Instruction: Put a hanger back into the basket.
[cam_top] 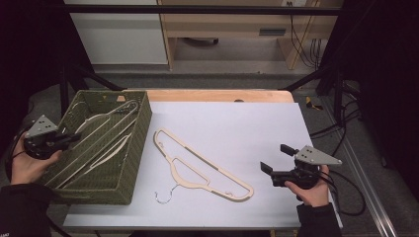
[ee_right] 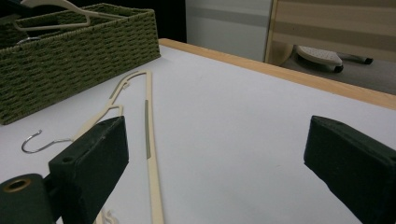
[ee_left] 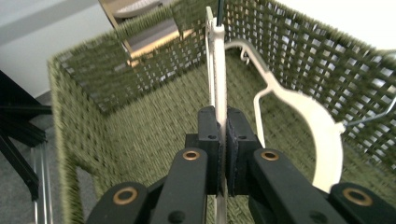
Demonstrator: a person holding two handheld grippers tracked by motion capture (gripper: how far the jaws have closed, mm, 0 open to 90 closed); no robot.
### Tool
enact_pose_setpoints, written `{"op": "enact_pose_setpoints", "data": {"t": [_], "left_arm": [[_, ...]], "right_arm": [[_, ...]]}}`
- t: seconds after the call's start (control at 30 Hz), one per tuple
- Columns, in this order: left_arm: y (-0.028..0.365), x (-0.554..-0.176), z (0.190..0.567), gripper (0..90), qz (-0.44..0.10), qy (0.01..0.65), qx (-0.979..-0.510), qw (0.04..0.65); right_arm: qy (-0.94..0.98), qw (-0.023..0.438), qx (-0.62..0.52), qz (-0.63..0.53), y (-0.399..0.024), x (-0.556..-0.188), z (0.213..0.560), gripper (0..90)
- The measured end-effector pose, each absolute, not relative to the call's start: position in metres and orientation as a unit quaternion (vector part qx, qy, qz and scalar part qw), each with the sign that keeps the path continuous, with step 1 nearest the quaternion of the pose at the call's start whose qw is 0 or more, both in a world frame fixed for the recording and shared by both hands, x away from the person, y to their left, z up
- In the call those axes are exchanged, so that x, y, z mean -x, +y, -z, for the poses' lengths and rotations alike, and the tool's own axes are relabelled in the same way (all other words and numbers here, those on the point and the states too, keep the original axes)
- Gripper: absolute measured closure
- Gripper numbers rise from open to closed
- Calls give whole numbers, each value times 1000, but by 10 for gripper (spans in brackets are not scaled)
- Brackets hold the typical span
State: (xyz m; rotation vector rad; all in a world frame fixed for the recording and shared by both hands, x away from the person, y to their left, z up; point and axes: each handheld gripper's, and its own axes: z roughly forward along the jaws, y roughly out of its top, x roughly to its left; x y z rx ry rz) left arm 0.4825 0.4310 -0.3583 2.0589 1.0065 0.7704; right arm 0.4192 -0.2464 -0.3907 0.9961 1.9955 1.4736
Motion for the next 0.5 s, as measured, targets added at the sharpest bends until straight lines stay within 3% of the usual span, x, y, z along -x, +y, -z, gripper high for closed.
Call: {"op": "enact_pose_setpoints", "data": {"t": [0.5], "left_arm": [[422, -480, 391, 821, -247, 372, -825, 346]], "right_arm": [[728, 230, -356, -540, -245, -419, 391, 82]]}}
